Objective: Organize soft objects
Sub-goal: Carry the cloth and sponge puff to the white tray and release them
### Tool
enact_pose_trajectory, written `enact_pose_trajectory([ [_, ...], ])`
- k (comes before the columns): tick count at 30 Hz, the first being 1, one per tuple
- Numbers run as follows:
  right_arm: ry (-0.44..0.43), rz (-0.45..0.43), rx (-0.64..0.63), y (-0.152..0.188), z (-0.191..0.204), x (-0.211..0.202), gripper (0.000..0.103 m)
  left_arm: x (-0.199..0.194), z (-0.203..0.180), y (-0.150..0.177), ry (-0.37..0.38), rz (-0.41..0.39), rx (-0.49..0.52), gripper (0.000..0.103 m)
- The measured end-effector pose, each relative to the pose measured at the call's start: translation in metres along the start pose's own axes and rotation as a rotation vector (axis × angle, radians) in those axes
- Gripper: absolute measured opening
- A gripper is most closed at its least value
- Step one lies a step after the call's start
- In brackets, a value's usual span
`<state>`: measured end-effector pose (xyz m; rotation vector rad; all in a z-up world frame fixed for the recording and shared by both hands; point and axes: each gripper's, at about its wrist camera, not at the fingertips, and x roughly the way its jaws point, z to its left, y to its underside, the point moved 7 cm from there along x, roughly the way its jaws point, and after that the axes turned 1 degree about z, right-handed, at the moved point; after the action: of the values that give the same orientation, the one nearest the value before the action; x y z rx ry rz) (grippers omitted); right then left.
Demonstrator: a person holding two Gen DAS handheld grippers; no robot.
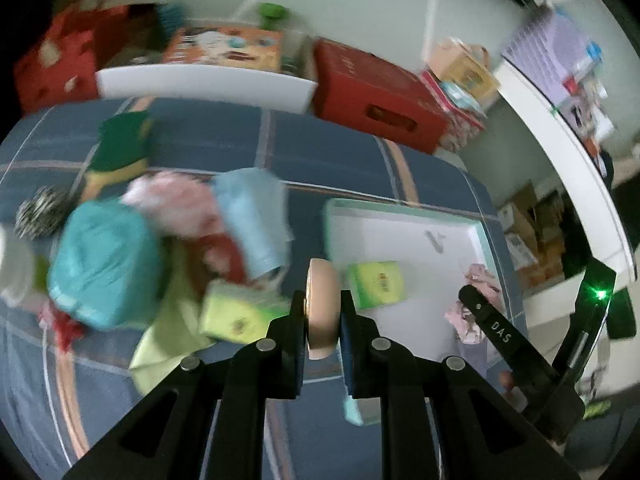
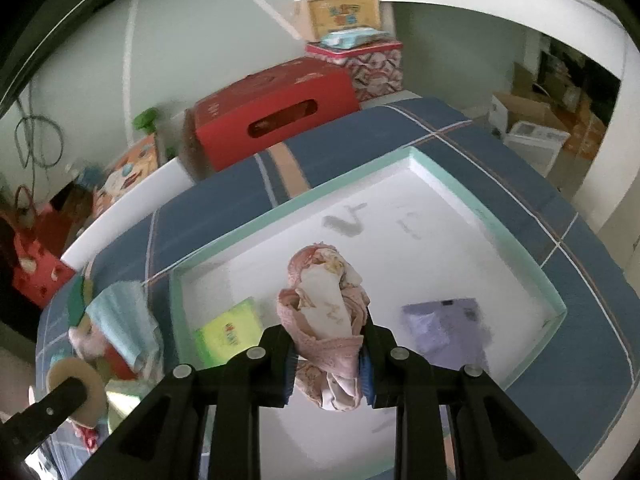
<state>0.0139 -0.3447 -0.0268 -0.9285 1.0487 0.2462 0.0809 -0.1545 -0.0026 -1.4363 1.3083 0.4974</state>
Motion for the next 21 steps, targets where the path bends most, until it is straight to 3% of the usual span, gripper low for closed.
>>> enact_pose_trajectory([
  [8,0.046,-0.038,0.083,-0.016,-0.032,0.015,0.027,0.051,-0.060,-0.016,0.089,0.028,0.140,0.015],
  [21,0.105,-0.051,0.142,-0.028,-0.061,0.028,0.027,0.125,-0.096,-0.052,0.035,0.040,0.197,0.015],
])
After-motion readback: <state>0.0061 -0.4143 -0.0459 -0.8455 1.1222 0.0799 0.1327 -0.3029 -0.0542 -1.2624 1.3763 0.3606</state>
